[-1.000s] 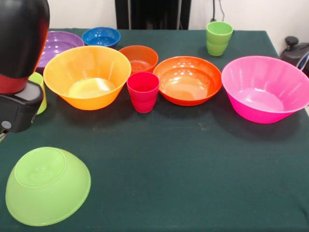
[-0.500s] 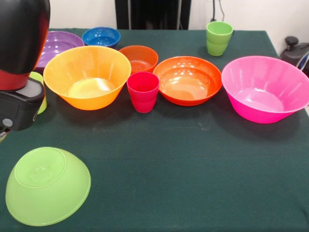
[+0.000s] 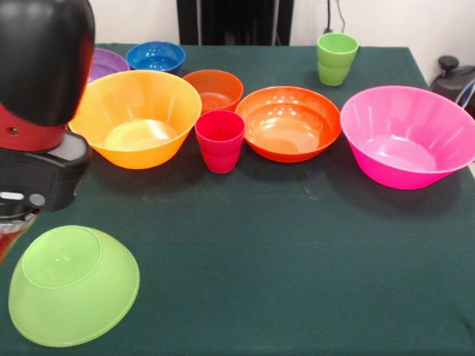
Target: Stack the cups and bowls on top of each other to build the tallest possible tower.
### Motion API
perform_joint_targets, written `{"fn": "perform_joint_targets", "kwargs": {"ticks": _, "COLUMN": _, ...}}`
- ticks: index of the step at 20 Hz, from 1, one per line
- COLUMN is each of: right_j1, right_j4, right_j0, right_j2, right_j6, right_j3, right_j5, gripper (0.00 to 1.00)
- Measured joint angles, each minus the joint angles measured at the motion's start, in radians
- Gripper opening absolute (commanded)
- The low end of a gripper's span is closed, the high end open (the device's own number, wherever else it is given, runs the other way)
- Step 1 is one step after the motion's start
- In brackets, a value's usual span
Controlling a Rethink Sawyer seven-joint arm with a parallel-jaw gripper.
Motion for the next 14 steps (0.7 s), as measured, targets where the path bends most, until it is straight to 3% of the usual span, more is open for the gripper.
{"fn": "perform_joint_targets", "kwargs": {"ticks": 14, "right_j1": 0.047, "right_j4": 0.019, "right_j0": 0.044, "right_j2": 0.000, "right_j6": 0.000, "right_j3": -0.056, "right_j5": 0.000, "gripper": 0.00}}
